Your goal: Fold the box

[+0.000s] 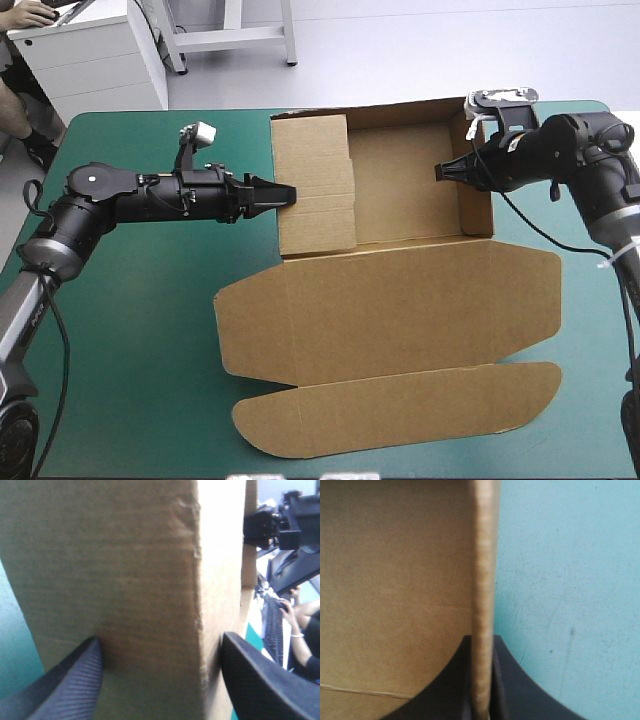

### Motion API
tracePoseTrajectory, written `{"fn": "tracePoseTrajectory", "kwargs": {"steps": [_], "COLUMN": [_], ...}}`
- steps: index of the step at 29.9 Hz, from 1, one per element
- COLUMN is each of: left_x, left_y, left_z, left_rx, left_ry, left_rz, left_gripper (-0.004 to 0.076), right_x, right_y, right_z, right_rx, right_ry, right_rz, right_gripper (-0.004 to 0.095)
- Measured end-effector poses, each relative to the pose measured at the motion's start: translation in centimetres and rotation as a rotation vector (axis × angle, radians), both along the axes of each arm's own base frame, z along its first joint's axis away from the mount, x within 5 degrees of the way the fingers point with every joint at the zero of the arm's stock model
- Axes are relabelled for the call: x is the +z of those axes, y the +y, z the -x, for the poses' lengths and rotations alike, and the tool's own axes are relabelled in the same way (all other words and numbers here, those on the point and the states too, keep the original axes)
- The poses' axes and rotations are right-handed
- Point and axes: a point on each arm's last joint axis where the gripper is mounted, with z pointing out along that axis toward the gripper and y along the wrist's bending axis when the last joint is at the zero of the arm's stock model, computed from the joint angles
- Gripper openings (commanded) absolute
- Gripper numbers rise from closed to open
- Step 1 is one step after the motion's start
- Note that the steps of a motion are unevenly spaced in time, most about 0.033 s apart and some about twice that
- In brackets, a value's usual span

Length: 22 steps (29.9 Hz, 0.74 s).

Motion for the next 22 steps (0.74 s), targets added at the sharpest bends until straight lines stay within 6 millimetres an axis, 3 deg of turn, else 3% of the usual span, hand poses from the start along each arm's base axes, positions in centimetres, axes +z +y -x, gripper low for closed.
{"fn": "tracePoseTrajectory", "kwargs": {"steps": [7,13,22], "left_x": [2.7,2.8,2.4], "left_y": [-2.3,-3.7,-4.0], "left_z": [1.2,1.8,1.6], "left_rx": [0.099,0.202,0.336], "left_ry": [-0.045,-0.035,-0.008], "left_rz": [-0.203,-0.387,-0.46], "left_gripper": [0.0469,0.0469,0.0469], "right_x": [0.1,0.1,0.2], "right_y": [0.7,2.3,4.2], "right_z": [0.0,0.4,0.9], "right_rx": [-0.006,0.004,0.004], "right_ry": [-0.022,-0.037,-0.052], "right_rz": [0.015,0.036,0.04], "right_gripper": [-0.0009,-0.0009,-0.0008]}}
